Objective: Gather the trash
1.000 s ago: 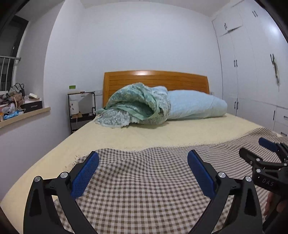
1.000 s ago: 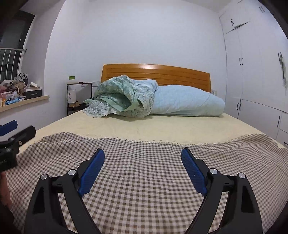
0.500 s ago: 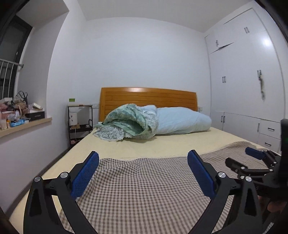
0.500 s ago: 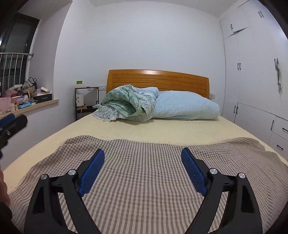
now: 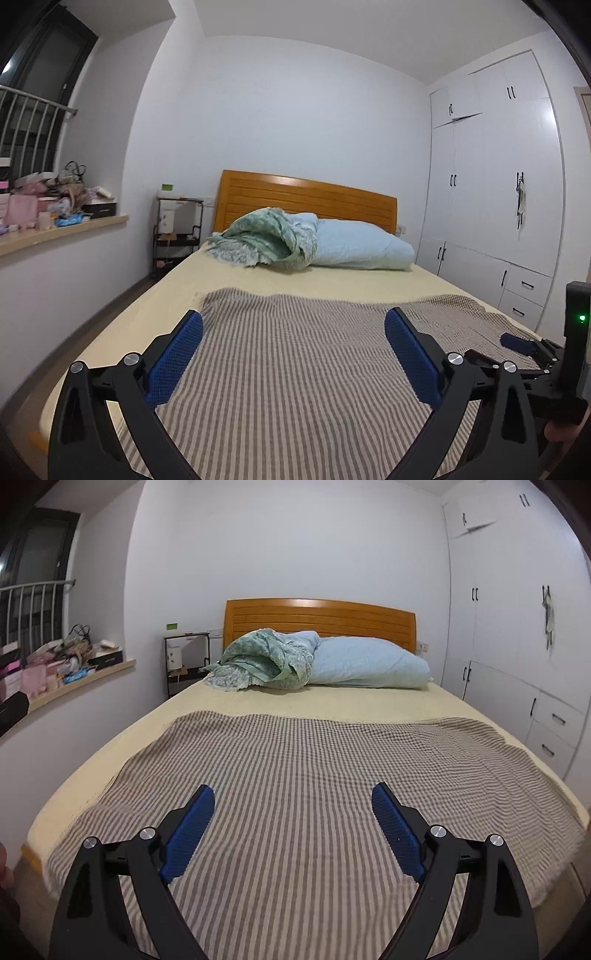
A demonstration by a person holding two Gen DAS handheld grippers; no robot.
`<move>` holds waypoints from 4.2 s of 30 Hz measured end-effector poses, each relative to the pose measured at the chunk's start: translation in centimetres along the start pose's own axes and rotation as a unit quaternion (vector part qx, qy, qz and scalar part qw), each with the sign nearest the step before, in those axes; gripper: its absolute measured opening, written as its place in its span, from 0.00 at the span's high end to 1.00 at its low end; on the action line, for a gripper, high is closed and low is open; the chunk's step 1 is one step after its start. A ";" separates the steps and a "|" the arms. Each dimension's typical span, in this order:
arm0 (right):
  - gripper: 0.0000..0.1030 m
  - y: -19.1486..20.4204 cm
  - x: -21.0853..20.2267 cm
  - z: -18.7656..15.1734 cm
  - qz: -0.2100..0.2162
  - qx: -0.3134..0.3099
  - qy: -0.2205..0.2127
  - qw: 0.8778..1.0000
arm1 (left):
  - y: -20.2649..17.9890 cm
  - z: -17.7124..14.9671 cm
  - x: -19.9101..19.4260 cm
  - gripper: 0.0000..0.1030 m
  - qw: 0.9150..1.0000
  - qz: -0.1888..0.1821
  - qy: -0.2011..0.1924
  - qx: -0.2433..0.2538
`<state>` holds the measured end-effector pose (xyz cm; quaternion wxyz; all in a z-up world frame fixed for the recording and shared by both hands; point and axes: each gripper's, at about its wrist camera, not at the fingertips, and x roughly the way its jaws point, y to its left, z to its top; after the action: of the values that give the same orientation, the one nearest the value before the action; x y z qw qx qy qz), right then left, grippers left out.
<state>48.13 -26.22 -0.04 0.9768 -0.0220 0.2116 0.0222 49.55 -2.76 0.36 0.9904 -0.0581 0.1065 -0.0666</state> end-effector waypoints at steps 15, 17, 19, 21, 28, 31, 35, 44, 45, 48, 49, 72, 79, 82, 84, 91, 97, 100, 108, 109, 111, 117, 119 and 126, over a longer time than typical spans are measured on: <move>0.11 3.0 -17.3 -7.8 0.016 -0.001 -0.014 1.000 | -3.4 -5.8 -25.4 0.07 0.998 0.030 -0.030 0.040; 0.11 3.8 -20.0 -9.1 0.019 -0.001 -0.019 1.000 | -4.0 -6.3 -28.8 0.07 0.997 0.034 -0.039 0.052; 0.11 4.4 -21.9 -10.0 0.012 0.003 -0.017 1.000 | -4.1 -6.7 -32.0 0.07 0.997 0.037 -0.049 0.053; 0.11 4.9 -24.3 -11.1 0.010 0.019 -0.021 1.000 | -4.1 -7.1 -34.9 0.07 0.997 0.037 -0.041 0.051; 0.11 6.4 -31.9 -14.3 -0.033 0.008 -0.067 0.997 | -3.6 -10.2 -42.4 0.07 0.998 0.041 -0.014 0.055; 0.11 6.3 -33.4 -15.8 -0.037 0.008 -0.066 0.997 | -3.1 -11.2 -44.8 0.07 0.998 0.042 -0.019 0.048; 0.11 6.3 -34.2 -16.0 -0.042 0.009 -0.068 0.997 | -3.0 -10.7 -45.1 0.07 0.998 0.041 -0.002 0.048; 0.11 6.3 -36.3 -17.0 -0.039 0.029 -0.100 0.994 | -3.6 -9.9 -45.4 0.07 0.998 0.034 -0.018 0.052; 0.11 6.3 -36.4 -17.1 -0.038 0.031 -0.101 0.994 | -3.6 -9.9 -45.3 0.07 0.998 0.034 -0.018 0.053; 0.11 6.1 -36.5 -17.4 -0.029 0.037 -0.100 0.994 | -3.7 -10.0 -45.2 0.07 0.998 0.033 -0.013 0.052; 0.11 6.1 -36.4 -17.4 -0.028 0.036 -0.097 0.994 | -3.7 -9.9 -45.1 0.07 0.998 0.033 -0.011 0.051; 0.11 5.7 -36.8 -17.5 -0.020 0.044 -0.086 0.995 | -4.3 -9.7 -45.2 0.07 0.998 0.034 -0.014 0.051; 0.11 5.4 -37.0 -17.4 -0.015 0.043 -0.085 0.995 | -4.6 -9.6 -45.2 0.07 0.998 0.034 -0.011 0.049; 0.11 5.4 -37.0 -17.4 -0.014 0.045 -0.084 0.995 | -4.6 -9.6 -45.3 0.07 0.998 0.034 -0.013 0.051; 0.11 5.3 -37.0 -17.3 -0.014 0.044 -0.084 0.995 | -4.6 -9.6 -45.2 0.07 0.998 0.033 -0.013 0.052; 0.11 5.1 -37.2 -17.3 -0.014 0.045 -0.085 0.995 | -4.7 -9.8 -45.2 0.07 0.998 0.032 -0.015 0.054; 0.11 4.8 -37.2 -17.2 -0.015 0.049 -0.083 0.995 | -5.0 -9.9 -45.2 0.07 0.998 0.030 -0.017 0.053; 0.11 4.8 -37.2 -17.2 -0.014 0.049 -0.082 0.995 | -5.2 -9.9 -45.3 0.07 0.998 0.029 -0.019 0.056; 0.11 4.9 -37.4 -17.2 -0.010 0.043 -0.087 0.995 | -5.2 -10.0 -45.3 0.07 0.998 0.030 -0.020 0.055; 0.11 4.8 -37.3 -17.2 -0.010 0.043 -0.086 0.995 | -5.2 -10.0 -45.3 0.07 0.998 0.030 -0.020 0.055; 0.11 4.7 -37.4 -17.3 -0.009 0.044 -0.085 0.995 | -5.2 -10.0 -45.3 0.07 0.998 0.029 -0.020 0.055; 0.11 4.5 -37.5 -17.2 -0.008 0.044 -0.086 0.995 | -5.4 -10.0 -45.4 0.07 0.998 0.029 -0.022 0.058; 0.11 4.6 -37.5 -17.2 -0.007 0.042 -0.086 0.995 | -5.5 -10.0 -45.4 0.07 0.998 0.028 -0.023 0.060; 0.11 4.5 -37.3 -17.2 -0.008 0.044 -0.084 0.995 | -5.9 -10.1 -45.6 0.07 0.997 0.031 -0.029 0.065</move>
<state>6.84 -23.94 -0.35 0.9914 0.0212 0.1291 0.0067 2.44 -2.97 0.61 0.9963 0.0075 0.0750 -0.0407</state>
